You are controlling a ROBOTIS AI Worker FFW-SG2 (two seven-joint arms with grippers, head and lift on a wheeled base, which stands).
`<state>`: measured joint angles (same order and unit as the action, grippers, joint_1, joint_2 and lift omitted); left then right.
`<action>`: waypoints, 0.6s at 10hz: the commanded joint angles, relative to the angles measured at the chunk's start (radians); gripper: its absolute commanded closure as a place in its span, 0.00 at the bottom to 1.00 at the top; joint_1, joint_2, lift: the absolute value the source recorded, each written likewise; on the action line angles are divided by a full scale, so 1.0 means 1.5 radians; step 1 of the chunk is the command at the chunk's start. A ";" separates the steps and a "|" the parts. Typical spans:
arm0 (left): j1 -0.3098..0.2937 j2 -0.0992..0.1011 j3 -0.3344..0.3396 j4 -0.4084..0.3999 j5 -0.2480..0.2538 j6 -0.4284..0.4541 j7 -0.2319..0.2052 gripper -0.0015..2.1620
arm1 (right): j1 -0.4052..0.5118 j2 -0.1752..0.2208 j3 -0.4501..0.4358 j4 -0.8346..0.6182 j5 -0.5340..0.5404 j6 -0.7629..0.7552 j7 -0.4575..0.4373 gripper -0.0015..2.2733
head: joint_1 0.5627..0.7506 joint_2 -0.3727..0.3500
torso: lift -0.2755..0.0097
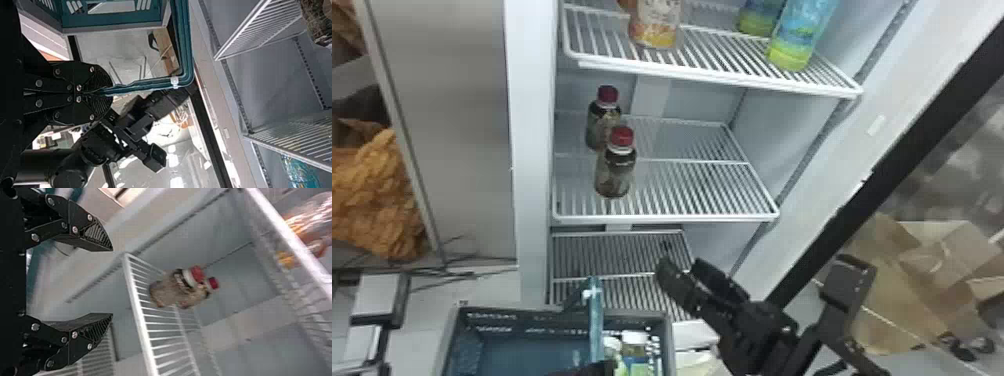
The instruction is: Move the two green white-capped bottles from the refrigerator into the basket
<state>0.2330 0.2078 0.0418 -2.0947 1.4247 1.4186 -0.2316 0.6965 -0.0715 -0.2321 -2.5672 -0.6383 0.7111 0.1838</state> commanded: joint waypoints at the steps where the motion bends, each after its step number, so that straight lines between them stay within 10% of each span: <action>1: 0.000 0.000 0.000 0.000 0.001 0.000 0.000 0.53 | -0.009 0.001 0.002 0.001 0.035 -0.068 0.000 0.22 | 0.70 0.03 | 0.04; 6: 0.000 0.000 0.000 0.000 0.002 0.000 0.000 0.53 | -0.029 0.017 0.008 0.050 0.150 -0.270 -0.005 0.22 | 0.70 0.03 | 0.04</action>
<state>0.2331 0.2071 0.0417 -2.0949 1.4278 1.4186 -0.2317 0.6513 -0.0521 -0.2137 -2.4972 -0.4356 0.3267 0.1776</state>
